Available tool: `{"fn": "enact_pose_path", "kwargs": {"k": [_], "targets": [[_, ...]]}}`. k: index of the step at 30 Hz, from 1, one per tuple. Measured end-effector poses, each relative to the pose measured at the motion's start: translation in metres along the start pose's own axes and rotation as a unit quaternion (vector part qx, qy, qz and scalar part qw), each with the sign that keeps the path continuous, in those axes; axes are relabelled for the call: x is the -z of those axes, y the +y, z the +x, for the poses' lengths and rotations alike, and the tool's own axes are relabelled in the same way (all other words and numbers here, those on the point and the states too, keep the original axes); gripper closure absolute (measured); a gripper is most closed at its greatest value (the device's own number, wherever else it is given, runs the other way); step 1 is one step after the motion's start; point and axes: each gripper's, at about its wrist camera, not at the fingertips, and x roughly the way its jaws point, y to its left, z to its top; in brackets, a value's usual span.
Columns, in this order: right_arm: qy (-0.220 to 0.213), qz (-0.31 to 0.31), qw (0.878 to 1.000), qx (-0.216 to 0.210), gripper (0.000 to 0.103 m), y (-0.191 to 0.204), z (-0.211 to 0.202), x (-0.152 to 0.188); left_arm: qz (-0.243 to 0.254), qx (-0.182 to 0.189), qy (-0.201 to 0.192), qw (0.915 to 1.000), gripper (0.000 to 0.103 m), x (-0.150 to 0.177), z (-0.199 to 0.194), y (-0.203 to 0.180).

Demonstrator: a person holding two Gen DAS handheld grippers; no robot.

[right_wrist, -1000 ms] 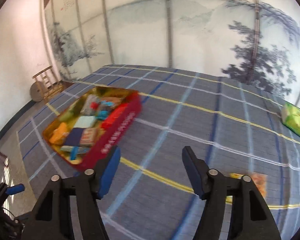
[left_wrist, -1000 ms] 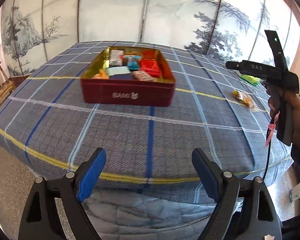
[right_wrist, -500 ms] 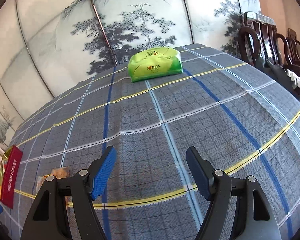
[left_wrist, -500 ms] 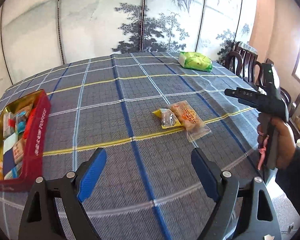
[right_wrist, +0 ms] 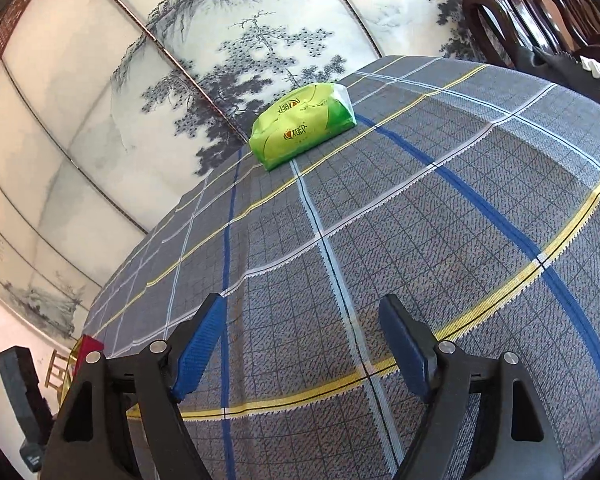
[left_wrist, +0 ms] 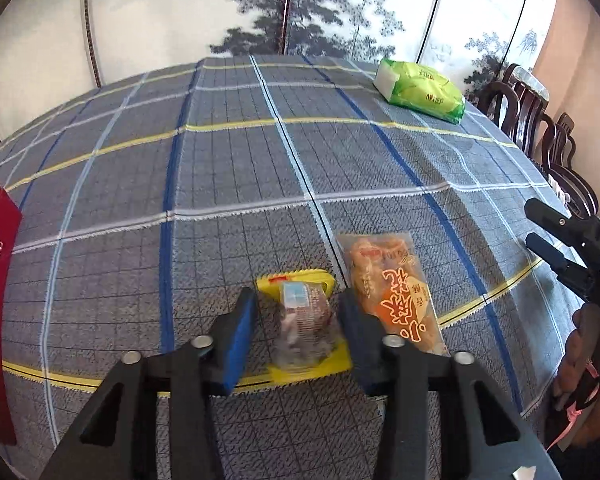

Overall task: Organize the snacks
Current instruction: 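Reach the left tool to the yellow-edged clear pastry packet and grasp it, then carry the yellow-edged packet with the left tool over the tin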

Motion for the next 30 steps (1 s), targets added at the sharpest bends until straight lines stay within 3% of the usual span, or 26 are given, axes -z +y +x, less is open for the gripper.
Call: {"fn": "enact_pose_path", "kwargs": {"k": [4, 9, 21, 30], "targets": [[0.001, 0.002, 1.000, -0.009, 0.022, -0.001, 0.001, -0.001, -0.006, 0.007, -0.008, 0.9999, 0.082, -0.001, -0.004, 0.002], [0.001, 0.002, 1.000, -0.010, 0.022, -0.001, 0.001, -0.001, 0.001, -0.004, -0.030, 0.9995, 0.083, -0.005, -0.019, 0.006], [0.001, 0.002, 1.000, -0.010, 0.021, -0.001, 0.001, -0.001, 0.027, -0.087, -0.080, 0.9926, 0.083, -0.029, -0.063, 0.042], [0.001, 0.001, 1.000, -0.009, 0.021, -0.001, 0.001, -0.001, 0.004, -0.116, -0.086, 0.9894, 0.083, -0.028, -0.080, 0.089]]}}
